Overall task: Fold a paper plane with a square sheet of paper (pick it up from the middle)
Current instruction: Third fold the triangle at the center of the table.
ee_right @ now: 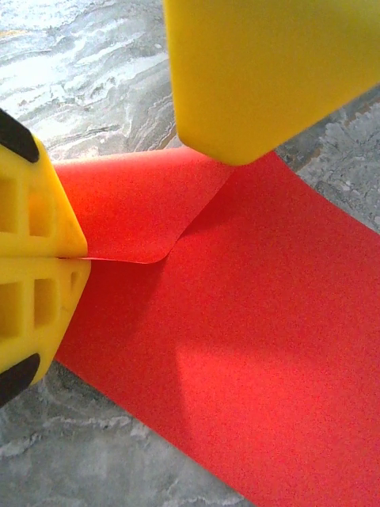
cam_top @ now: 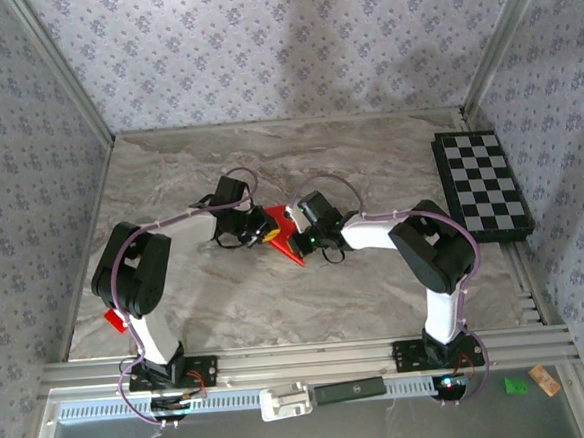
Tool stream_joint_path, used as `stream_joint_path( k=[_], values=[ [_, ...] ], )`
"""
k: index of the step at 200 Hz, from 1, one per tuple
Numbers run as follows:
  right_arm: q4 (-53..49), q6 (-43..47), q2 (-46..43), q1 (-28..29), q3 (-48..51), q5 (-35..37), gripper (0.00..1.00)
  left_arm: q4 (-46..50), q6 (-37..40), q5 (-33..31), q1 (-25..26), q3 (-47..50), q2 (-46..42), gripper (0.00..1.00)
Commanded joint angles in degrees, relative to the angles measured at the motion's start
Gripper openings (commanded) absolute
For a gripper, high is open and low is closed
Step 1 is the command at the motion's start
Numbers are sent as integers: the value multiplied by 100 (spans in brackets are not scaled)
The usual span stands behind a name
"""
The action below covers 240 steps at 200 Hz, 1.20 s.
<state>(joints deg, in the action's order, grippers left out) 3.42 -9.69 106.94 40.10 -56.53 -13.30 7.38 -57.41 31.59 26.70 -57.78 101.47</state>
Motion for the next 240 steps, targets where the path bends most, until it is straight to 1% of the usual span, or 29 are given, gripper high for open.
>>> stream_joint_path(
  k=[1, 26, 70, 183, 240],
  values=[
    [-344, -77, 149, -58, -51, 82, 3, -341, -165, 215, 43, 31, 156, 12],
    [-374, -94, 169, -62, -84, 104, 3, -301, -209, 196, 103, 25, 268, 10],
    [-455, -86, 187, -58, -138, 143, 3, -299, -305, 80, 141, 170, 344, 8],
    [-509, -121, 240, -56, -156, 187, 4, -115, -236, -178, 156, 306, 399, 8],
    [-504, -129, 269, -57, -174, 162, 4, -140, -222, -187, 152, 315, 529, 8]
  ],
)
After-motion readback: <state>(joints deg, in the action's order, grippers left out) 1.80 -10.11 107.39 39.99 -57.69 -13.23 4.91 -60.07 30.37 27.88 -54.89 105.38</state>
